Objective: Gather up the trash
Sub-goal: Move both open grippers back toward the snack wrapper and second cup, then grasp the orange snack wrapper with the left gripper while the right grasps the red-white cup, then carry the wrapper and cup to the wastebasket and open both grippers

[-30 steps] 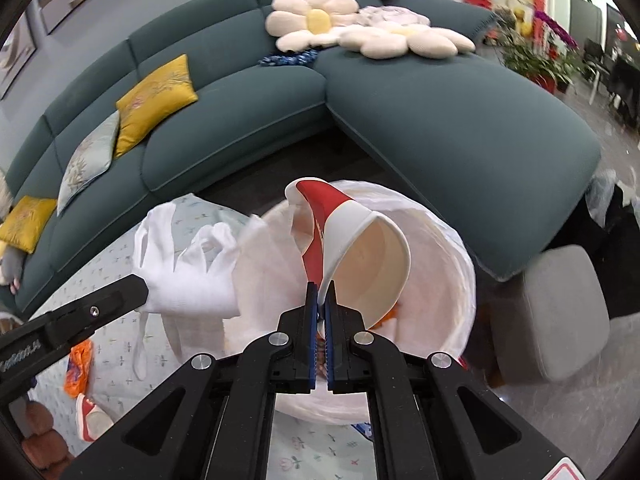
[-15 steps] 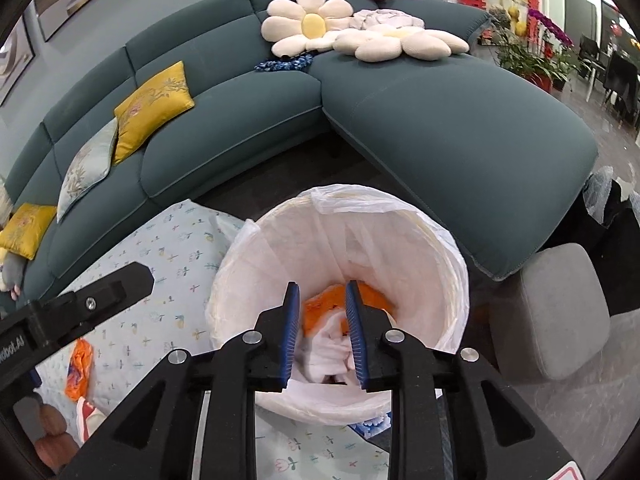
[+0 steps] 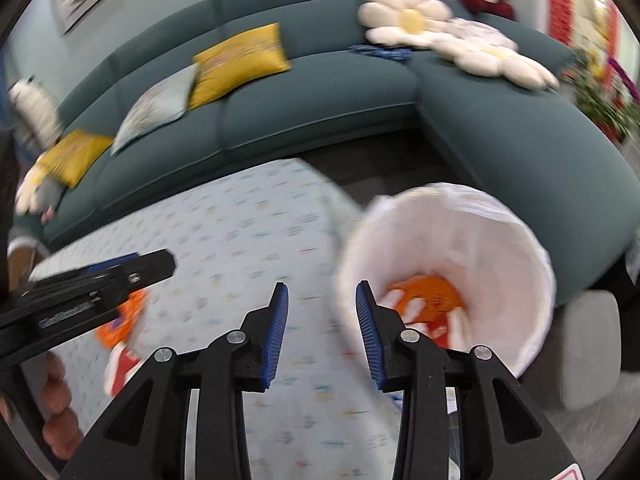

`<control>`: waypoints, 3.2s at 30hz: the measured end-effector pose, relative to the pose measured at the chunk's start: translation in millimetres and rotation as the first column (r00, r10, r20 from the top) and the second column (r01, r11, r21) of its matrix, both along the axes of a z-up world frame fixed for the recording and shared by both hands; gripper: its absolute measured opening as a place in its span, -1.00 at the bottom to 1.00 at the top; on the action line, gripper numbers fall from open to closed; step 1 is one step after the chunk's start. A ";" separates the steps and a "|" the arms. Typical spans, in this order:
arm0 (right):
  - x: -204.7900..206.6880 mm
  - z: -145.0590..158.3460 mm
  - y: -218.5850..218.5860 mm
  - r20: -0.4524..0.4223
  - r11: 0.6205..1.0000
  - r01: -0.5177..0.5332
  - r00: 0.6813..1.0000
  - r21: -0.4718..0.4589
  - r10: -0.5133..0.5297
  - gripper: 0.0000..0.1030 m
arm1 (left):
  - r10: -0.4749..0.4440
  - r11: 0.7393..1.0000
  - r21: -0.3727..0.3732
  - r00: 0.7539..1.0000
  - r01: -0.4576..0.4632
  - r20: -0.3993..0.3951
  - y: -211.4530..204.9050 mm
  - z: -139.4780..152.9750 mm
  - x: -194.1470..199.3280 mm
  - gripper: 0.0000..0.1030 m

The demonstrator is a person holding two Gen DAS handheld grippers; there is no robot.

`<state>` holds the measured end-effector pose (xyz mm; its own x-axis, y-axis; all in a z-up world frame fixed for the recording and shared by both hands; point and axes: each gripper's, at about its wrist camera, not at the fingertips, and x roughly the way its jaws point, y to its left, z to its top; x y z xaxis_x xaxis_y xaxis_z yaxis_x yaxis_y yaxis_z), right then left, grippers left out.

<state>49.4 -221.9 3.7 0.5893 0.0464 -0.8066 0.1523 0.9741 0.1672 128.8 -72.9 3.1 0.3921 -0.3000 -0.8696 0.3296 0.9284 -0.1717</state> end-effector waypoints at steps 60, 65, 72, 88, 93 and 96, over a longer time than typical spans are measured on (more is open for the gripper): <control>34.1 -99.9 237.7 -0.363 0.892 -0.444 0.819 0.087 0.444 -0.74 | 0.231 0.973 0.063 0.916 -0.223 -0.329 216.2 -133.9 29.1 -0.65; 31.8 -88.1 233.3 -0.336 0.895 -0.442 0.836 0.055 0.433 -0.76 | 0.214 0.976 0.042 0.929 -0.212 -0.303 209.3 -118.6 29.9 -0.79; 33.4 -59.2 208.4 -0.254 0.927 -0.375 0.894 0.024 0.369 -0.76 | 0.190 0.981 0.010 0.952 -0.194 -0.240 195.5 -87.6 26.6 -0.79; 32.4 -13.9 122.8 -0.123 0.983 -0.184 0.976 -0.008 0.182 -0.77 | 0.133 0.989 -0.053 0.984 -0.140 -0.116 111.2 -33.8 28.4 -0.79; 28.7 -6.9 85.1 -0.085 0.994 -0.105 0.991 -0.005 0.104 -0.78 | 0.099 0.993 -0.062 0.992 -0.104 -0.083 80.0 -23.1 25.9 -0.79; 25.4 -4.1 60.1 -0.069 0.998 -0.055 0.996 -0.001 0.055 -0.79 | 0.079 0.994 -0.068 0.994 -0.084 -0.071 62.6 -18.7 23.1 -0.79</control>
<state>74.8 -161.8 -0.4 0.5286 0.0751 -0.8455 0.1096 0.9817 0.1557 151.9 -10.2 -15.6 0.3586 -0.3312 -0.8728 0.2387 0.9364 -0.2572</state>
